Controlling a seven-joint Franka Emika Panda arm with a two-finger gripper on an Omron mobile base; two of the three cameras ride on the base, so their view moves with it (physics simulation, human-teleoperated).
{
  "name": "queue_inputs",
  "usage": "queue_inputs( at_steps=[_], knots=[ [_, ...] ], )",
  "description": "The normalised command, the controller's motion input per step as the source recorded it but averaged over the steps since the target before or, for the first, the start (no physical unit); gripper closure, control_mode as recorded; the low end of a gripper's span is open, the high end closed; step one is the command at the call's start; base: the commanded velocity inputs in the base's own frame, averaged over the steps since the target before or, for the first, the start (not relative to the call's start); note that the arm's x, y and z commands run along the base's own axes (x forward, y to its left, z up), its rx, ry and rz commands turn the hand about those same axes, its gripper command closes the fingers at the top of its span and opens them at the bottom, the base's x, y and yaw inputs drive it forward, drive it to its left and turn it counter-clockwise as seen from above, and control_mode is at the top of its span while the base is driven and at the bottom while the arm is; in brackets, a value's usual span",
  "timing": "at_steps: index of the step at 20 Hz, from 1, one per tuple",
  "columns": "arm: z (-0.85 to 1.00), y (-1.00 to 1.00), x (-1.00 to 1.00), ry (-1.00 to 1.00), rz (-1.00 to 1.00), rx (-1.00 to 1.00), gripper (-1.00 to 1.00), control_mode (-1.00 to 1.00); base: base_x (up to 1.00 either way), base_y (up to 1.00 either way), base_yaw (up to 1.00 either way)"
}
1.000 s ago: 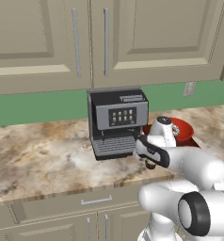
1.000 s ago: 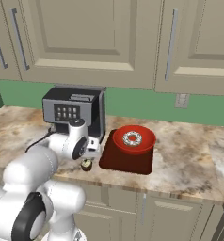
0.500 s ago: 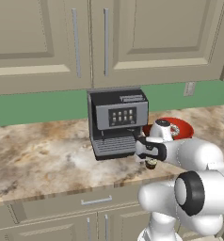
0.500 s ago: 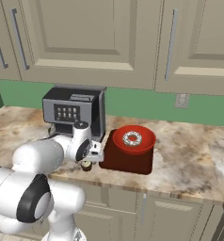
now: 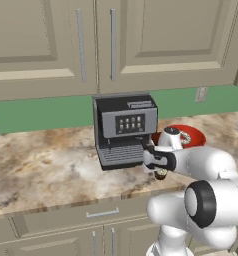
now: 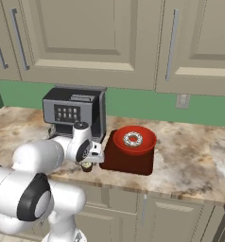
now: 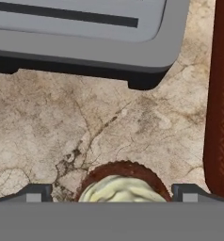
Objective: Place the bowl with donut and the cupcake onto the tray.
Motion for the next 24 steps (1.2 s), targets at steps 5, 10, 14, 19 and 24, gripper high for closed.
queue_inputs(
  at_steps=[5,10,14,19,24],
  knots=[
    [-0.1,0.0,-0.02,0.01,0.0,-0.05,1.0,-1.0,0.0,0.0,0.0],
    [0.2,-0.01,0.0,-0.02,-0.03,0.01,1.0,-1.0,0.0,0.0,0.0],
    [0.62,-0.13,0.0,-0.02,-0.1,0.0,1.0,-1.0,0.0,0.0,0.0],
    [0.17,-0.31,0.01,-0.01,-0.12,-0.07,1.0,-1.0,0.0,0.0,0.0],
    [-0.05,-0.51,0.15,-0.05,-0.05,-0.05,1.0,-1.0,0.0,0.0,0.0]
  ],
)
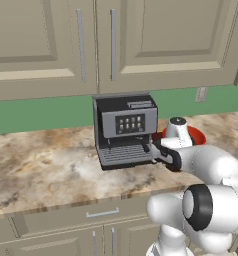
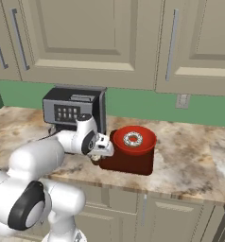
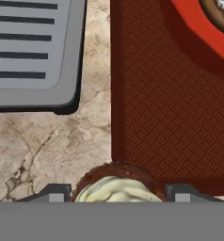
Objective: Place the bowl with donut and the cupcake onto the tray.
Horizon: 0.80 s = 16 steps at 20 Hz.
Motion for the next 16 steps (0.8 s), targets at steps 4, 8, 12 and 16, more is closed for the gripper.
queue_inputs(
  at_steps=[4,8,12,16],
  knots=[
    [-0.01,-0.39,0.28,-0.07,0.0,0.01,1.0,-1.0,0.0,0.0,0.0],
    [0.0,-0.19,0.21,-0.01,0.0,0.01,1.0,-1.0,0.0,0.0,0.0],
    [-0.01,-0.29,0.21,0.0,0.0,0.0,1.0,-1.0,0.0,0.0,0.0],
    [-0.09,-0.22,0.22,0.0,0.01,0.0,1.0,-1.0,0.0,0.0,0.0]
  ],
)
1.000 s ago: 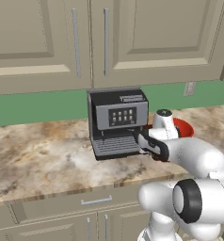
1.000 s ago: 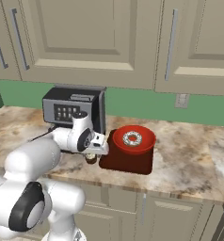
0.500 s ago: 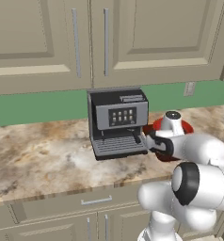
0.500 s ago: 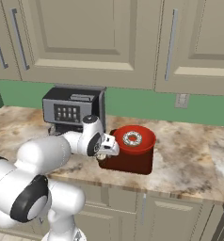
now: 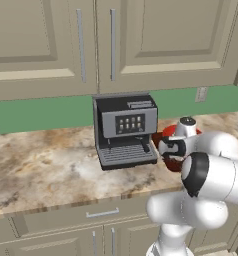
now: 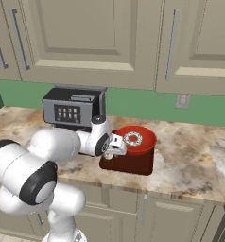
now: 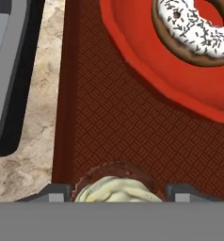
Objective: Place the bowl with donut and the cupcake onto the tray.
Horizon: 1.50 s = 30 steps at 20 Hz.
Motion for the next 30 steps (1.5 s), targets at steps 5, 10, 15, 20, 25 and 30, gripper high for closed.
queue_inputs(
  at_steps=[5,10,15,20,25,30],
  knots=[
    [-0.21,-0.06,0.11,0.0,0.03,0.0,-1.0,-1.0,0.0,0.0,0.0],
    [0.09,-0.01,0.08,0.0,0.0,0.0,-1.0,-1.0,0.0,0.0,0.0],
    [0.36,-0.02,0.03,0.0,-0.02,0.01,-1.0,-1.0,0.0,0.0,0.0],
    [0.41,-0.05,-0.32,0.0,-0.01,0.05,-1.0,-1.0,0.0,0.0,0.0],
    [0.25,0.0,-0.96,-0.01,0.03,0.06,-1.0,-1.0,0.0,0.0,0.0],
    [0.24,-0.07,-0.86,-0.22,0.09,0.0,-1.0,-1.0,0.0,0.0,0.0]
  ],
)
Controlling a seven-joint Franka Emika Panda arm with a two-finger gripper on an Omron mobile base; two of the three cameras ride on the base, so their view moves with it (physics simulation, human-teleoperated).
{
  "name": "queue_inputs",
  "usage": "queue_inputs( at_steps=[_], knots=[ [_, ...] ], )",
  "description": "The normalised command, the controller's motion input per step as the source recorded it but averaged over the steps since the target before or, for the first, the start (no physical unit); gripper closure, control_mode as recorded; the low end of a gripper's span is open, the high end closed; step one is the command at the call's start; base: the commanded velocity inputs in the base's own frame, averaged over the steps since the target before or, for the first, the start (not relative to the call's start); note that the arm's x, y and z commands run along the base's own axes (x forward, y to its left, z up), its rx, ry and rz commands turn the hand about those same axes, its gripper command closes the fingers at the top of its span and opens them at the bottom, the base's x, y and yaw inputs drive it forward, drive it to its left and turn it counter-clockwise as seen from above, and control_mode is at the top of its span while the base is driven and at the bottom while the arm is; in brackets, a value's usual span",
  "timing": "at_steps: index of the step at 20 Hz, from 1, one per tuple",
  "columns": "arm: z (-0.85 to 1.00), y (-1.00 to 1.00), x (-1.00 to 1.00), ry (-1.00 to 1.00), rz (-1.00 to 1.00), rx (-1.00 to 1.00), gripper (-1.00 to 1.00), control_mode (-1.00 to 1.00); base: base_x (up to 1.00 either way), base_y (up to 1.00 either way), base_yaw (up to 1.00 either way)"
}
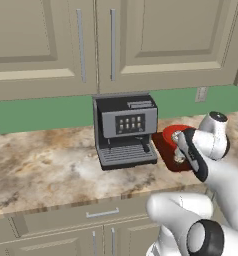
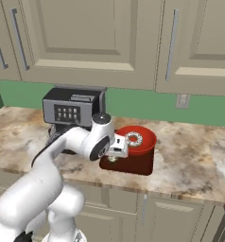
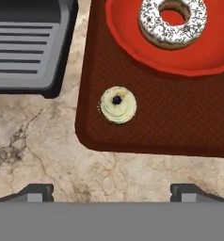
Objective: Place the bowl with donut and the cupcake onto the tray.
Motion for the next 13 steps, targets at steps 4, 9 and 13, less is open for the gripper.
queue_inputs(
  at_steps=[4,9,13],
  knots=[
    [0.15,-0.12,-0.5,-0.45,0.09,0.02,-1.0,-1.0,0.0,0.0,0.0],
    [0.0,0.0,-0.13,-0.07,0.02,-0.01,-1.0,-1.0,0.0,0.0,0.0],
    [0.0,0.01,-0.17,-0.06,0.02,0.0,-1.0,-1.0,0.0,0.0,0.0]
  ],
)
